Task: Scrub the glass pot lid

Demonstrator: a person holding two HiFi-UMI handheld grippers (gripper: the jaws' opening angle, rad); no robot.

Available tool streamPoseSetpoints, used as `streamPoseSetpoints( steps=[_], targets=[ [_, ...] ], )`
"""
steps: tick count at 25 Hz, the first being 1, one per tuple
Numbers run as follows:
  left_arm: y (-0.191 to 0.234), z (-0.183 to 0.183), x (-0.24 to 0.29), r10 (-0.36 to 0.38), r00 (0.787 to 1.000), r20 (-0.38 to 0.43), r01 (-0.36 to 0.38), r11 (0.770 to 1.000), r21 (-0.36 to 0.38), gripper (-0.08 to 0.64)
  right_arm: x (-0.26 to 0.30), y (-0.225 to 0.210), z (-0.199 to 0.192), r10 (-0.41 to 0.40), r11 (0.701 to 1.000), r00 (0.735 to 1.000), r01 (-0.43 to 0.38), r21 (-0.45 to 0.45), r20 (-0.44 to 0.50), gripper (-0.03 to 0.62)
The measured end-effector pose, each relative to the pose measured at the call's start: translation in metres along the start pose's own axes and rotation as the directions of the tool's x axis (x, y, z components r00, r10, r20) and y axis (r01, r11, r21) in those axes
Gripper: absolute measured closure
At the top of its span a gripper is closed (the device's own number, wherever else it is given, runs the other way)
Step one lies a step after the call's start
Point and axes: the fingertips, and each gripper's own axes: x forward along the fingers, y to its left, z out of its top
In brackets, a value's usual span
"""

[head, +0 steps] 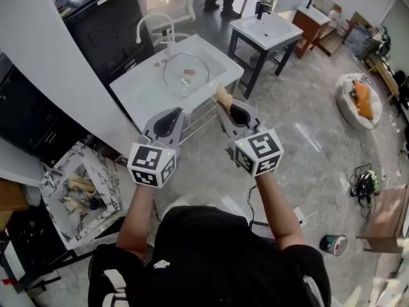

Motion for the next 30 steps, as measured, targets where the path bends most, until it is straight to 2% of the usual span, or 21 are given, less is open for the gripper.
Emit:
streamPoseSetpoints(
  steps=[6, 20, 30],
  targets=[
    [0.002, 0.002, 0.002, 0.017, 1.000, 0.011, -0.017, 1.000, 0.001, 0.545, -0.001, -0.004, 0.000, -0.010, 1.000, 1.000, 0.010, 0.017, 0.019, 0.574],
    [0.000, -0.016, 0.010, 0.044, 0.999, -0.024, -0.044, 0.999, 0.023, 0.545, -0.001, -0.005, -0.025, 0.022, 1.000, 0.999, -0.021, 0.015, -0.024, 0.574],
    [0.031, -0.025, 0.045, 0.049, 0.998, -0.035, -0.049, 0.999, 0.003, 0.545, 0.034, -0.027, -0.036, 0.021, 1.000, 0.999, -0.021, -0.004, -0.050, 0.574]
  ],
)
